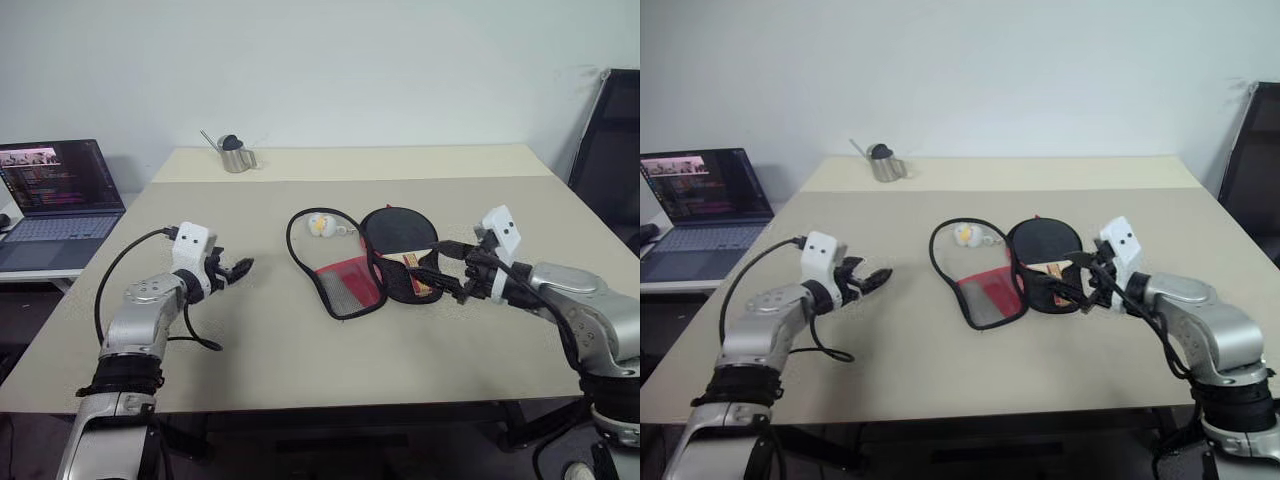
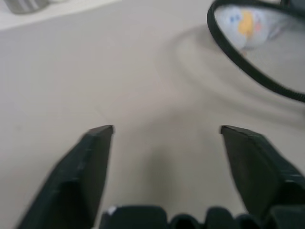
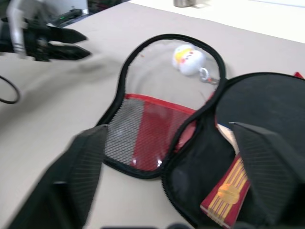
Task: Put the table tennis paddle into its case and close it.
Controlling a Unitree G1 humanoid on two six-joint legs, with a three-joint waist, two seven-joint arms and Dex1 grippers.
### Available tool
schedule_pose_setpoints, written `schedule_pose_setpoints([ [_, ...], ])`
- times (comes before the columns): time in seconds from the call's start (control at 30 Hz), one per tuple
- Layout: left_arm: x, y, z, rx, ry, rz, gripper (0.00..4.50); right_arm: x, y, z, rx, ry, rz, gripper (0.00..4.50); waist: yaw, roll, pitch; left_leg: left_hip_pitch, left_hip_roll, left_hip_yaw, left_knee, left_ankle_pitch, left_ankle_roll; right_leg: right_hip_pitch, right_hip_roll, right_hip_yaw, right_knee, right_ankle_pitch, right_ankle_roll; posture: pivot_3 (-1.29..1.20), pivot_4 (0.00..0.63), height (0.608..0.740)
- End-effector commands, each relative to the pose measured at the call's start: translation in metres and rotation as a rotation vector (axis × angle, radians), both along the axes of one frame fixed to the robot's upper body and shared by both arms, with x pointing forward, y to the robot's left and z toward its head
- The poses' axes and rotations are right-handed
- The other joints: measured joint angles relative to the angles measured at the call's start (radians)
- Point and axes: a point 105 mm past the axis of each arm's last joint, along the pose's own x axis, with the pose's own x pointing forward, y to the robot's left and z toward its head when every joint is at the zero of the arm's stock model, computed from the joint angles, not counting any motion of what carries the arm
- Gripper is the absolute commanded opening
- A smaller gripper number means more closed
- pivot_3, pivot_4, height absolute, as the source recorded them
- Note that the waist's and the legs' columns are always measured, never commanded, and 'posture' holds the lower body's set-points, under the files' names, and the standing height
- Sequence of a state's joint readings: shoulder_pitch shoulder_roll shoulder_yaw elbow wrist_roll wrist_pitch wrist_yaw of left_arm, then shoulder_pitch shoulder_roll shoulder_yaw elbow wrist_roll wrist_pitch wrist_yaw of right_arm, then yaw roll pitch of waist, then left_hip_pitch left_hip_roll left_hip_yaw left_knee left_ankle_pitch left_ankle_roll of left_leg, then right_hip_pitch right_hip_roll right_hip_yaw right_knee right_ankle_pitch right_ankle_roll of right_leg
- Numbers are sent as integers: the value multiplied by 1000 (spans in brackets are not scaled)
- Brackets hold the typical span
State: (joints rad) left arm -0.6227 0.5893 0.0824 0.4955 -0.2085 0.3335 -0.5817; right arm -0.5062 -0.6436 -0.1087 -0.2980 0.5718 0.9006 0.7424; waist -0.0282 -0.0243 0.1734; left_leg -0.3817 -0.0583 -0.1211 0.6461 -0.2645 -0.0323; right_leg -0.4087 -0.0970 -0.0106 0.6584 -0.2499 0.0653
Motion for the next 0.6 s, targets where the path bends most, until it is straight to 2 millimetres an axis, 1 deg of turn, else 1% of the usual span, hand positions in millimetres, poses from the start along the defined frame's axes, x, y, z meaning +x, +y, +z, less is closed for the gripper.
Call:
schedule_pose_setpoints([
  [0.03, 16, -10, 7, 31, -41, -13, 4258, -7, -3, 23, 13, -70, 27, 4500, 2, -2, 1, 0, 0, 0, 0, 0, 0, 0, 0, -1, 0, 0, 0, 0, 150, 740],
  [0.1, 22, -17, 5, 18, -34, -30, 4258, -6, -4, 24, 10, -78, 14, 4500, 2, -2, 1, 0, 0, 0, 1, 0, 0, 0, 0, -1, 0, 0, 0, 0, 150, 740],
  [0.2, 32, -35, -2, 0, -9, -63, 4258, -3, -7, 23, 0, -84, -19, 4500, 1, -2, 1, 0, 0, 1, 0, 0, 0, 0, 0, 0, 0, 0, 0, 0, 150, 740],
  [0.3, 37, -55, -9, 7, 27, -125, 4258, -3, -10, 21, -6, -77, -31, 4500, 1, -3, 2, -1, 0, 3, 0, 0, 0, 0, 0, -1, 0, 0, 0, 0, 150, 740],
  [0.47, 42, -68, -14, 49, 61, -174, 4258, -4, -12, 21, -4, -74, -41, 4500, -2, -4, 2, -1, 0, 6, 0, 0, 0, 0, 0, 0, 0, 0, 0, 0, 150, 740],
  [0.57, 44, -76, -12, 42, 64, -201, 4258, -5, -14, 20, -5, -74, -49, 4500, -1, -4, 2, -1, 0, 6, 0, 0, 0, 0, 0, 0, 0, 0, 0, 0, 150, 740],
  [0.6, 44, -82, -10, 28, 59, -217, 4258, -5, -15, 20, -3, -75, -53, 4500, -1, -4, 2, -1, 0, 6, 0, 0, 0, 0, 0, 0, 0, 0, 0, 0, 150, 740],
])
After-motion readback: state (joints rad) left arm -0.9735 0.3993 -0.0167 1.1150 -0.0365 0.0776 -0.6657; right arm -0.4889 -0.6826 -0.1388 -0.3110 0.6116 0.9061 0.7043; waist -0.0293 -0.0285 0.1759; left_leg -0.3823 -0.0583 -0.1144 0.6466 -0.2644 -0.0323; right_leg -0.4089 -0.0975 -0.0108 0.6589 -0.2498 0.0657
